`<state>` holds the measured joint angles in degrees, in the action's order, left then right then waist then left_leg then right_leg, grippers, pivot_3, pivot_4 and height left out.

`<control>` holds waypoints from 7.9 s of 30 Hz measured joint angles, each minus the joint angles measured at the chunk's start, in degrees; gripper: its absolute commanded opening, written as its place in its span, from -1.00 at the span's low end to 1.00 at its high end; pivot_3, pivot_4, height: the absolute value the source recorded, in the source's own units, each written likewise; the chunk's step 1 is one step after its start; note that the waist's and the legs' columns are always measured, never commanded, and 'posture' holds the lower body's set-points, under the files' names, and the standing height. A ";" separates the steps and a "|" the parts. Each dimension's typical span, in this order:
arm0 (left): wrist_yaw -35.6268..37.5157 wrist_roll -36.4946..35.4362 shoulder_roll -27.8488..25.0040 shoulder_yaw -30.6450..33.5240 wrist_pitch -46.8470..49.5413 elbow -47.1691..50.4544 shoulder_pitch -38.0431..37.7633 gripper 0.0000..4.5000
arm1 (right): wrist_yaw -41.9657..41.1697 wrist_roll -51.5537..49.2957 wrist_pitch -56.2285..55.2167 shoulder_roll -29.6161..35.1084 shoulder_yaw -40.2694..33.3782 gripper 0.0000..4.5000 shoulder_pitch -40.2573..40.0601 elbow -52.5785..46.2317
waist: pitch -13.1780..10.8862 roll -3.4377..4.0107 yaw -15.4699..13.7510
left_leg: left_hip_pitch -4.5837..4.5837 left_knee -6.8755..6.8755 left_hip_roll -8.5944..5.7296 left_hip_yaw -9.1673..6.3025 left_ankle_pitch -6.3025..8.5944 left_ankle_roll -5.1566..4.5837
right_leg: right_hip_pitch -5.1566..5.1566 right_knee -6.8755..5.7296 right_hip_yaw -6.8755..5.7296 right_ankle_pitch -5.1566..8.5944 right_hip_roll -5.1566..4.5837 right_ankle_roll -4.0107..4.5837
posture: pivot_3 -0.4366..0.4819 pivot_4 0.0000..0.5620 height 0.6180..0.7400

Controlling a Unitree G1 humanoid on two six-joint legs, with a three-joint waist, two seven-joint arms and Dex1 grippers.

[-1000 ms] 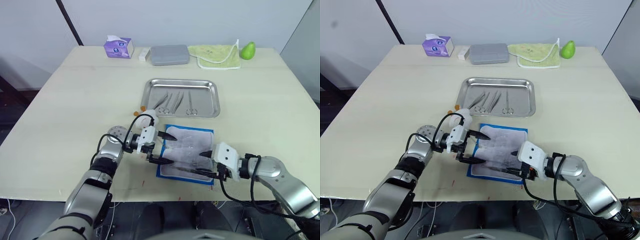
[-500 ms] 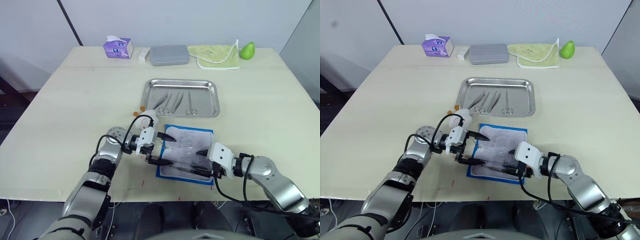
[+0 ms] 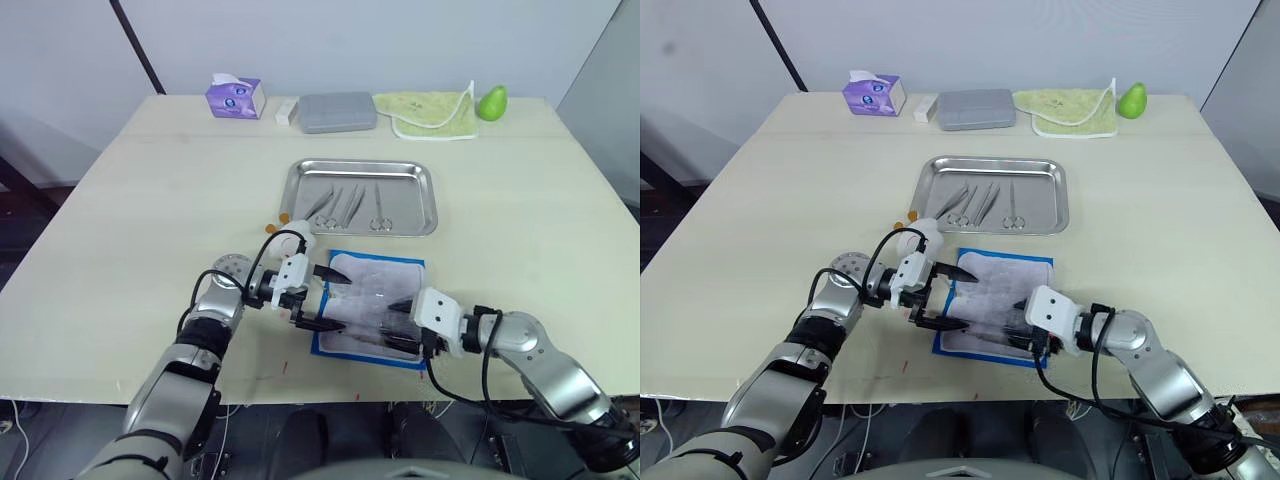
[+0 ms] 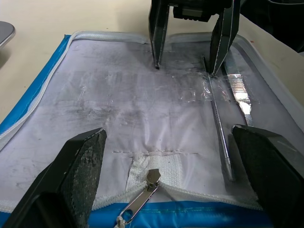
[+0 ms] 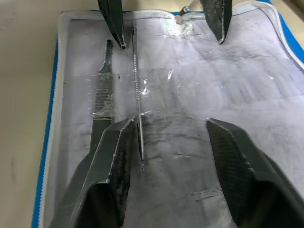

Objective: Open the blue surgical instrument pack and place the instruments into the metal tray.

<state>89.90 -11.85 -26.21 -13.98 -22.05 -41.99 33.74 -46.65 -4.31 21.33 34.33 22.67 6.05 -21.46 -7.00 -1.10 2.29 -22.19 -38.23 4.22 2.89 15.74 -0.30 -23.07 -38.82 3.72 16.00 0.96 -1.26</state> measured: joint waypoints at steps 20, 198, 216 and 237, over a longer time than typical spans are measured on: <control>-0.05 0.37 0.47 -0.02 0.25 0.00 -0.17 1.00 | -2.83 -1.23 10.35 2.10 0.96 -0.98 4.19 -3.79 | 0.08 -0.10 -0.24 | 0.35 0.07 0.01 -0.02 0.01 0.01 | 0.34 0.02 0.04 0.05 -0.04 0.07 | -0.05 -0.47 1.00; 0.04 -1.98 0.39 -0.67 -1.68 -2.84 0.36 1.00 | -1.01 -13.23 5.61 8.48 -20.28 0.94 -13.96 -19.70 | -0.35 0.47 -0.11 | 0.29 0.21 -0.11 -0.12 0.02 0.00 | 0.35 0.08 0.44 0.28 0.12 -0.23 | -0.05 -0.47 1.00; 0.09 -1.75 0.27 -0.61 -1.18 -2.60 0.53 1.00 | -0.06 -6.68 7.33 6.62 -6.13 0.23 -6.39 -12.12 | -0.40 0.38 -0.08 | 0.29 0.20 -0.10 -0.11 0.02 0.00 | 0.35 0.05 0.40 0.28 0.14 -0.22 | -0.05 -0.47 1.00; 0.13 -1.55 0.32 -0.62 -1.27 -3.73 1.09 1.00 | 3.70 -3.73 13.37 4.86 -2.09 0.23 -5.91 -12.81 | -0.27 0.32 -0.07 | 0.32 0.18 -0.09 -0.12 0.02 0.00 | 0.37 0.02 0.39 0.29 0.16 -0.22 | -0.05 -0.47 1.00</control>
<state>90.03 -13.40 -25.89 -14.60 -23.32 -45.72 34.83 -42.95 -8.04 34.69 39.19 20.58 0.14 -34.27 -7.27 -0.78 2.22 -21.87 -38.05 4.13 2.77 15.75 -0.30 -22.70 -38.80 4.10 16.29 1.13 -1.48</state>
